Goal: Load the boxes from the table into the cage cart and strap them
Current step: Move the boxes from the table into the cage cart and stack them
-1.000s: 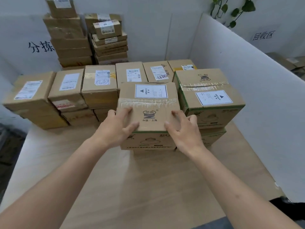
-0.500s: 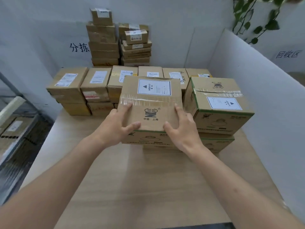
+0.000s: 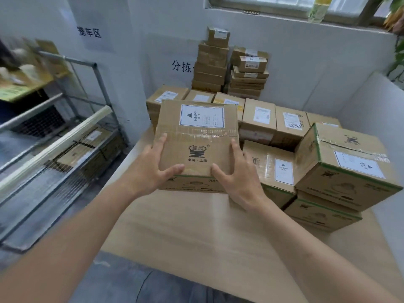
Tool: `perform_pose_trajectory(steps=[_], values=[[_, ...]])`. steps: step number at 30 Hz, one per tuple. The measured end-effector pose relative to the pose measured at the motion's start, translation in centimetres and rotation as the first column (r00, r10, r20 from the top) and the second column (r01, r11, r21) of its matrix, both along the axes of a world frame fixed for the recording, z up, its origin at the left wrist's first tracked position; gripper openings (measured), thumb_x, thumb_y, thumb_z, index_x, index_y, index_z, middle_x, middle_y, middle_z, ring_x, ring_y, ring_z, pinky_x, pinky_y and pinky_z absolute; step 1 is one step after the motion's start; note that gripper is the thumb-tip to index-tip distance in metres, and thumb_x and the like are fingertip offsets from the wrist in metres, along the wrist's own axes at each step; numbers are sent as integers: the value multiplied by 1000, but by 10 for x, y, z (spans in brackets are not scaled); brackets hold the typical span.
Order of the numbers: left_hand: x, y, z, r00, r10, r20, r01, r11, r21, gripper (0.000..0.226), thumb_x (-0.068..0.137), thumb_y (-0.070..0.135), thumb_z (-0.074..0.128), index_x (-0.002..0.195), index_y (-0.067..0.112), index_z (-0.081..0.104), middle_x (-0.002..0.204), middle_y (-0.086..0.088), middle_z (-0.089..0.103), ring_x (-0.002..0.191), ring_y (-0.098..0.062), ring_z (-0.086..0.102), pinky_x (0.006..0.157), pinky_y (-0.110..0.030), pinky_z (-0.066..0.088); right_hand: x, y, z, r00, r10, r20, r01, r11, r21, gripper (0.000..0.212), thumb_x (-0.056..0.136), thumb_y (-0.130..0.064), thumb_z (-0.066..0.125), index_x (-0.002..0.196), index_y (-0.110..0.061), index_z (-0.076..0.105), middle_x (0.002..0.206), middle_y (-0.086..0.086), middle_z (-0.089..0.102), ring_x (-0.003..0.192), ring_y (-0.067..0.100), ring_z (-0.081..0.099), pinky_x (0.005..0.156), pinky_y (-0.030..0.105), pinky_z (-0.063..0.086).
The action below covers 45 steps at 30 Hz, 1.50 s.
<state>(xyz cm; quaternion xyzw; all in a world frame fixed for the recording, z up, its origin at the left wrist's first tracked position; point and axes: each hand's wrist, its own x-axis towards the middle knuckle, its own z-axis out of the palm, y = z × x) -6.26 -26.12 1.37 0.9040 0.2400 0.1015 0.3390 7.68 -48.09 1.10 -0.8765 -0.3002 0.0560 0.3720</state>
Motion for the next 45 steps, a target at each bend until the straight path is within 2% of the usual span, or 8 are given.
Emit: perform_pose_trajectory(steps=[3, 8, 14, 19, 22, 27, 39, 45], values=[[-39, 23, 1, 997, 72, -21, -72, 997, 16, 111, 84, 73, 64, 166, 30, 3, 156, -9, 36, 140, -27, 41, 116, -48, 40, -22, 37, -2, 998, 67, 7, -67, 998, 3, 97, 91, -61, 65, 165, -35, 7, 130, -1, 40, 103, 14, 52, 86, 32, 52], [-107, 77, -5, 985, 171, -26, -171, 985, -2, 117, 81, 76, 67, 166, 31, 0, 159, -8, 36, 142, -25, 41, 115, -51, 41, -66, 104, -5, 987, 160, -19, -160, 987, -1, 99, 89, -60, 68, 164, -36, 8, 130, -2, 38, 108, 15, 50, 93, 36, 55], [-184, 154, -10, 969, 247, -21, -247, 969, 2, 120, 78, 74, 69, 167, 28, 2, 165, -6, 30, 149, -22, 32, 118, -44, 33, -130, 199, -14, 974, 226, -10, -226, 974, -11, 98, 87, -62, 66, 164, -36, 10, 136, 0, 40, 111, 14, 48, 86, 31, 48], [-241, 223, -10, 960, 277, -47, -277, 961, -13, 118, 80, 71, 68, 167, 27, 2, 167, -5, 26, 151, -23, 30, 120, -43, 31, -182, 277, -17, 967, 253, -34, -254, 967, -34, 99, 88, -62, 65, 165, -33, 9, 142, 2, 40, 121, 18, 47, 97, 40, 53], [-272, 262, -11, 955, 293, -45, -293, 956, -7, 121, 76, 75, 66, 167, 24, 4, 169, -3, 24, 152, -20, 27, 123, -43, 29, -210, 321, -19, 962, 271, -34, -272, 962, -27, 99, 88, -62, 65, 165, -32, 9, 142, 4, 40, 116, 15, 45, 95, 35, 50], [-316, 315, -12, 935, 348, -69, -349, 937, -8, 119, 80, 72, 67, 167, 23, 3, 161, -7, 33, 144, -22, 37, 115, -41, 36, -245, 386, -20, 940, 339, -37, -340, 940, -33, 97, 91, -58, 66, 165, -30, 11, 142, 5, 41, 122, 18, 47, 95, 30, 46], [-370, 435, -40, 842, 514, -166, -525, 851, -25, 119, 79, 76, 66, 166, 29, 0, 156, -5, 37, 137, -23, 44, 113, -45, 43, -271, 549, -58, 856, 505, -111, -511, 859, -33, 99, 88, -64, 65, 164, -36, 9, 138, -4, 39, 111, 10, 45, 93, 32, 51], [-375, 503, -54, 764, 609, -215, -627, 779, -23, 119, 80, 75, 68, 166, 30, 0, 156, -6, 39, 136, -25, 46, 111, -47, 45, -268, 646, -78, 786, 594, -172, -608, 793, -34, 98, 87, -59, 66, 164, -38, 9, 136, 0, 41, 110, 12, 46, 90, 28, 40]])
